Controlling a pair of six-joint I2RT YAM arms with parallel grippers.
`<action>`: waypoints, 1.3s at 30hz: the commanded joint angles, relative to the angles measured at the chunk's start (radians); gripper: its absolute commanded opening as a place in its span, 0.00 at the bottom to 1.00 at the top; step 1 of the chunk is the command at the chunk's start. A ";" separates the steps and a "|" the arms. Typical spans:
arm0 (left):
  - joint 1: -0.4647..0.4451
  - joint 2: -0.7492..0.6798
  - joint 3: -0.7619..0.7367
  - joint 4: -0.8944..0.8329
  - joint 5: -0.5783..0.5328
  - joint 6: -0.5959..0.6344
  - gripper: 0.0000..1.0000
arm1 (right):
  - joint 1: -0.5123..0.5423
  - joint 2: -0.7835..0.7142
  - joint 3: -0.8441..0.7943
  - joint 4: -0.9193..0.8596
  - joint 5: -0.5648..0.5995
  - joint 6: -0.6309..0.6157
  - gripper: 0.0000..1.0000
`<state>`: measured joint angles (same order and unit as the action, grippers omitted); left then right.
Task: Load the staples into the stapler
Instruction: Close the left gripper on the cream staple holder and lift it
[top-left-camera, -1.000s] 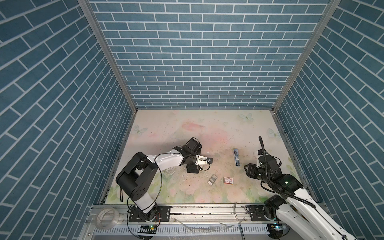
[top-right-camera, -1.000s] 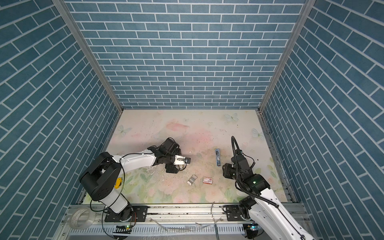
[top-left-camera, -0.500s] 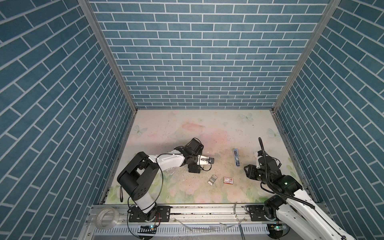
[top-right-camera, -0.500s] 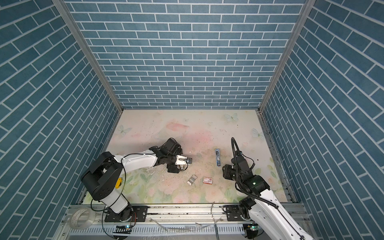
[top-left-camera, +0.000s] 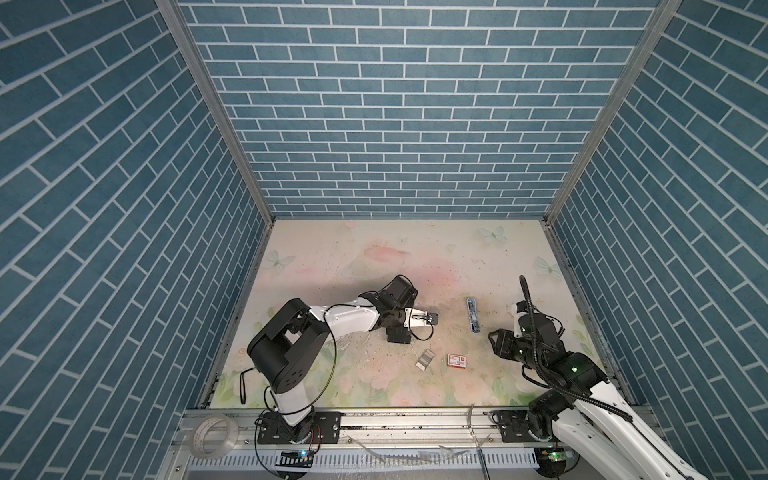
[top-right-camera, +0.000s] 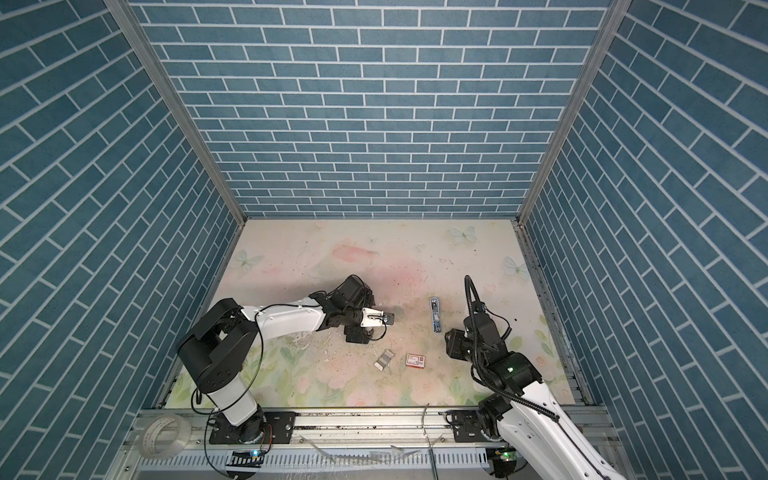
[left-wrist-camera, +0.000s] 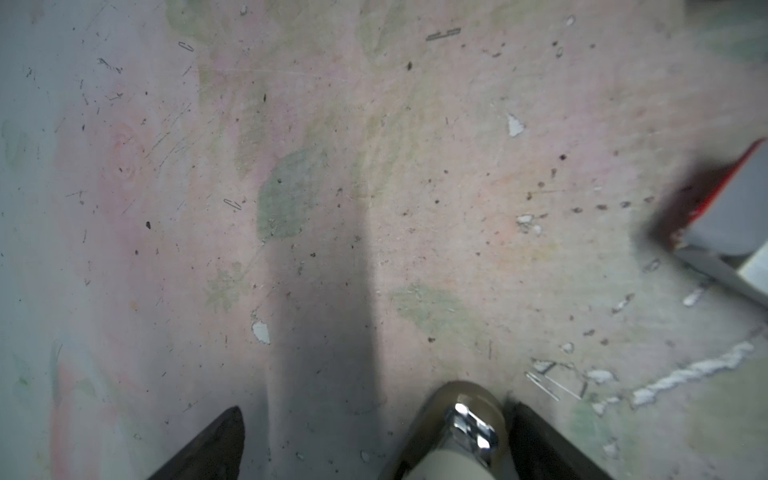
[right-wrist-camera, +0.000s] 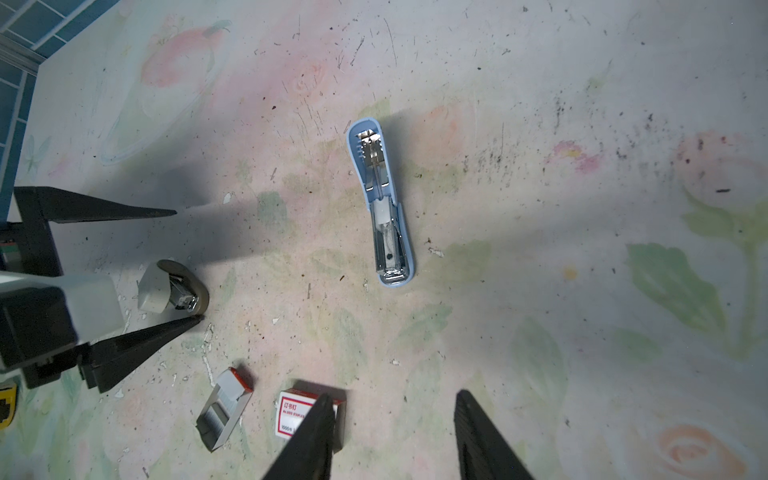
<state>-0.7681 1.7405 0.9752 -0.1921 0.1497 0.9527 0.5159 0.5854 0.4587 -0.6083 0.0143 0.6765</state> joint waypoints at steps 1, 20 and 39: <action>-0.005 0.017 0.054 -0.144 0.014 0.006 1.00 | -0.001 0.004 -0.008 -0.003 0.000 0.017 0.48; 0.032 0.134 0.316 -0.580 0.097 0.173 0.73 | -0.001 0.014 0.000 -0.003 -0.007 0.006 0.48; 0.027 0.102 0.266 -0.476 0.100 0.139 0.45 | -0.001 0.024 -0.002 0.012 -0.002 0.003 0.48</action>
<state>-0.7403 1.8759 1.2556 -0.6678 0.2291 1.1030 0.5159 0.6090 0.4587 -0.6014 0.0105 0.6758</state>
